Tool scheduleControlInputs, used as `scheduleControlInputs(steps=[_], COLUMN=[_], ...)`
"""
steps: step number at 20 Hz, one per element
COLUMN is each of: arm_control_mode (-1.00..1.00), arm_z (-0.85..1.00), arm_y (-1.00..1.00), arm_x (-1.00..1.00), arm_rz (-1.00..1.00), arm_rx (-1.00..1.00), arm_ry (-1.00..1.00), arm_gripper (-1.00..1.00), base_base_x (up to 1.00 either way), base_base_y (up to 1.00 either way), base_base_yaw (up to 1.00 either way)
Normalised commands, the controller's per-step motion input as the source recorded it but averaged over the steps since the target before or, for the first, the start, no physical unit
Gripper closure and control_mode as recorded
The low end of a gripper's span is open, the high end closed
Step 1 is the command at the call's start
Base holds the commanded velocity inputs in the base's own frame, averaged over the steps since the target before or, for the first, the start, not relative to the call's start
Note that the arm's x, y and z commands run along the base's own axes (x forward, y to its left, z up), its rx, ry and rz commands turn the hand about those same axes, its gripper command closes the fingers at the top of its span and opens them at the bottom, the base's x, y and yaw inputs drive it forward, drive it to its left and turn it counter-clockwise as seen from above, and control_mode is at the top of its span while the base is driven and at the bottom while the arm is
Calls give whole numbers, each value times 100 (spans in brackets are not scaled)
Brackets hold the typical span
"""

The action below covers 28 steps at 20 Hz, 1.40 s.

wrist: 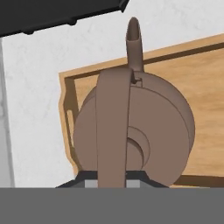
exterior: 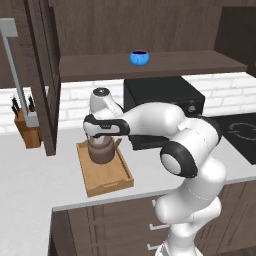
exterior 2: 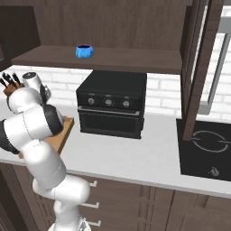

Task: Pick the kettle from the counter and place it on the tray. Then pick the mug from the cabinet and place it on the tray. Then close the cabinet doors.

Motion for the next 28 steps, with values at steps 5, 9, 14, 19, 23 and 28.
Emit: scheduleControlInputs(steps=[5,9,14,19,23,28], arm_control_mode=[-100,-100,-100,-100,-100,-100], arm_z=[-36,-37,-22,-12,-7,0], arm_y=[7,8,3,0,0,0], arm_x=[0,0,-1,-4,-7,-20], arm_rz=[-3,-2,-3,-1,-2,-4], arm_rx=[0,0,0,0,0,0], arm_ry=[0,0,0,0,0,-1], arm_gripper=[100,-100,-100,-100,-100,-100], base_base_x=[0,0,0,0,0,0], base_base_y=[0,0,0,0,0,0], base_base_yaw=[0,0,0,0,0,0])
